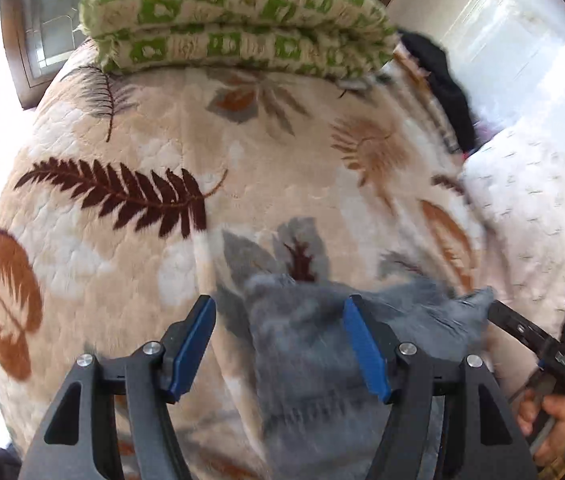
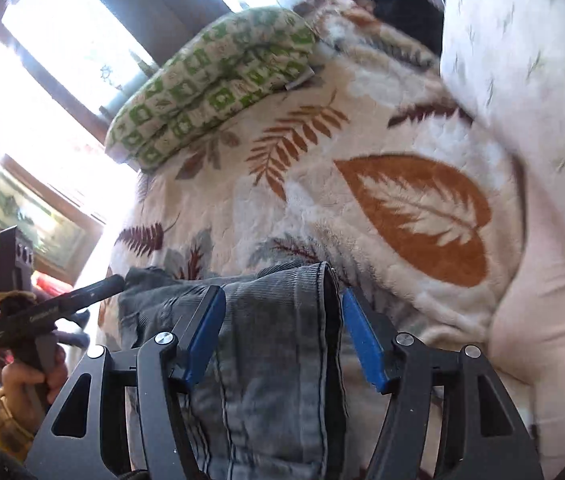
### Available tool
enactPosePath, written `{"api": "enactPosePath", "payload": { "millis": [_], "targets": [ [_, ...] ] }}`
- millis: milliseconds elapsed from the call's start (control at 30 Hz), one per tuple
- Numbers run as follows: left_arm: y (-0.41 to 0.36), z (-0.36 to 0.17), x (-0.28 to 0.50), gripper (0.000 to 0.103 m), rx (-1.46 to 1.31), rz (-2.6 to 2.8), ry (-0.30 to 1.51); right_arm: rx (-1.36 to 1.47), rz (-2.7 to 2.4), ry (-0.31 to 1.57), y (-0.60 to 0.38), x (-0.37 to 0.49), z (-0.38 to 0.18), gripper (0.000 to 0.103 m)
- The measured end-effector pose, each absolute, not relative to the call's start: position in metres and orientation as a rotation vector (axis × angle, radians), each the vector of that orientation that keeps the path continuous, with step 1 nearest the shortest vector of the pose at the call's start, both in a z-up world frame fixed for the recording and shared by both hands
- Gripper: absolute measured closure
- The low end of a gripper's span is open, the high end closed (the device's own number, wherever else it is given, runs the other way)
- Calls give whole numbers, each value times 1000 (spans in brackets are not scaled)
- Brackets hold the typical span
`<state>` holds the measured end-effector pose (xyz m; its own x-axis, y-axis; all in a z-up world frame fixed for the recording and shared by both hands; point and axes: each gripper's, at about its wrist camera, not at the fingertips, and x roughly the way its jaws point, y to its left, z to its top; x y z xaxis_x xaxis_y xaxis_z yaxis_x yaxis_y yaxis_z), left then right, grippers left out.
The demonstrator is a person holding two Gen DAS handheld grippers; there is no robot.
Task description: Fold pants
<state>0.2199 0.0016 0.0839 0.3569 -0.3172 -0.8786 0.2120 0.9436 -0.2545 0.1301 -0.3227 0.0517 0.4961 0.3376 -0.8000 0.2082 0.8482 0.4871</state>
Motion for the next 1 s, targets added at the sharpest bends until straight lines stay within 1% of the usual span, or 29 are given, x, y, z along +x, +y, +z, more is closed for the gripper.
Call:
{"api": "enactPosePath", "payload": {
  "millis": [33, 67, 100, 133, 267, 400, 533, 567, 600, 667, 733, 800, 833, 867, 900, 933, 1000],
  "targets": [
    [-2, 78, 227, 35, -89, -337, 1172, 589, 88, 1069, -322, 131, 47, 62],
    [-5, 74, 232, 48, -85, -340, 1183, 590, 93, 1066, -322, 132, 44, 73],
    [-9, 69, 236, 85, -84, -349, 1189, 597, 108, 1055, -321, 132, 41, 86],
    [-12, 63, 240, 92, -90, -363, 1208, 605, 121, 1029, -323, 129, 41, 88],
    [-19, 55, 243, 93, -68, -345, 1177, 564, 123, 946, -323, 120, 52, 91],
    [-8, 47, 244, 94, -147, -292, 1151, 496, 64, 926, -322, 121, 49, 93],
    [-11, 34, 245, 93, -141, -264, 1165, 489, 44, 1012, -327, 125, 18, 93],
    [-13, 35, 244, 93, -129, -256, 1160, 449, 45, 1026, -322, 126, 15, 93],
    [-13, 36, 245, 90, -130, -249, 1167, 421, 48, 1032, -319, 127, 15, 92],
    [-8, 43, 246, 87, -176, -256, 1182, 385, 45, 1044, -316, 129, 17, 91],
    [0, 56, 241, 78, -200, -277, 1179, 386, 43, 1042, -318, 128, 24, 91],
    [3, 72, 230, 49, -175, -294, 1159, 365, 32, 1016, -318, 123, 39, 90],
    [3, 81, 220, 44, -150, -313, 1140, 353, 33, 1008, -316, 118, 49, 87],
    [3, 88, 211, 40, -131, -330, 1124, 339, 39, 1001, -314, 113, 58, 85],
    [2, 94, 201, 40, -114, -348, 1110, 330, 45, 994, -311, 109, 63, 78],
    [2, 99, 188, 40, -102, -362, 1101, 315, 52, 984, -307, 102, 73, 76],
    [2, 105, 167, 40, -98, -389, 1090, 314, 76, 977, -300, 92, 84, 76]
  ]
}}
